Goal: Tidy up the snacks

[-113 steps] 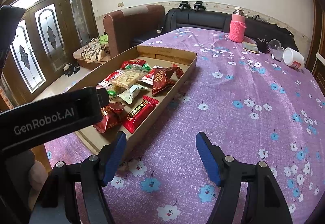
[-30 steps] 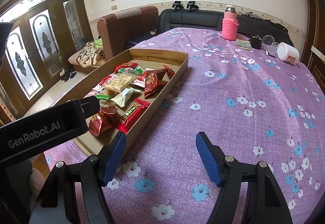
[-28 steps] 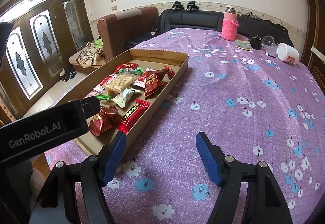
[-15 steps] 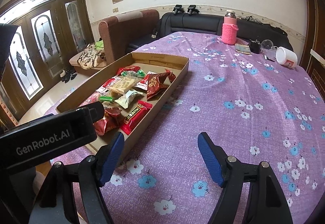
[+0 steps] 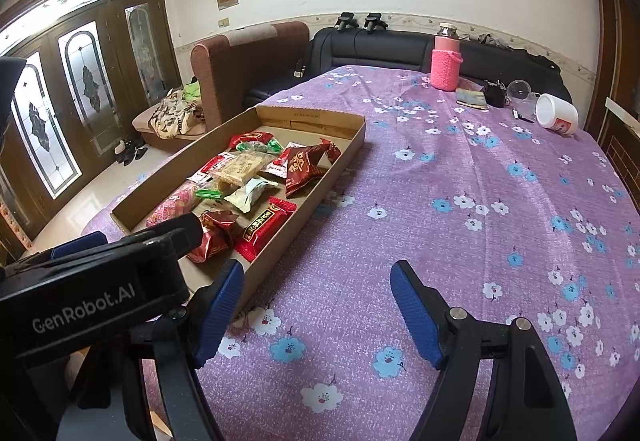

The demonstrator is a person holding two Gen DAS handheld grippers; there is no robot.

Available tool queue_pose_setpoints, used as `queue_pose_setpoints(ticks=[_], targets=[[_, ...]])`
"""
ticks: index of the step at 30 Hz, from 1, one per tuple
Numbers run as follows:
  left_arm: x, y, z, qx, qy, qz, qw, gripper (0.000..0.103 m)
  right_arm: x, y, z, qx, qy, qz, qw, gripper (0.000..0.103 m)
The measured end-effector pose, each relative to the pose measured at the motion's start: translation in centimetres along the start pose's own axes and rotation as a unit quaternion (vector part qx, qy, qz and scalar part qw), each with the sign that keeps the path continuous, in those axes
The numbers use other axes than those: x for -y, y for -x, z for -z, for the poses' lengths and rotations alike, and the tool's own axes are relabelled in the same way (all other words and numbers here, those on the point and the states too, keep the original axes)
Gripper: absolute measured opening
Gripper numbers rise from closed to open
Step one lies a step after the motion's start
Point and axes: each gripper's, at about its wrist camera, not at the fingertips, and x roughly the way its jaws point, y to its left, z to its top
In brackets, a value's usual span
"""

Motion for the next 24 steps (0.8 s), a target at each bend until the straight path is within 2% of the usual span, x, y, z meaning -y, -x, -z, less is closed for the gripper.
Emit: queue_pose_setpoints(ticks=[24], targets=[[-0.52, -0.78, -0.02, -0.008, 0.003, -0.003, 1.0000, 0.103, -0.60, -0.93, 0.24, -0.010, 0.012, -0.011, 1.000, 0.081]])
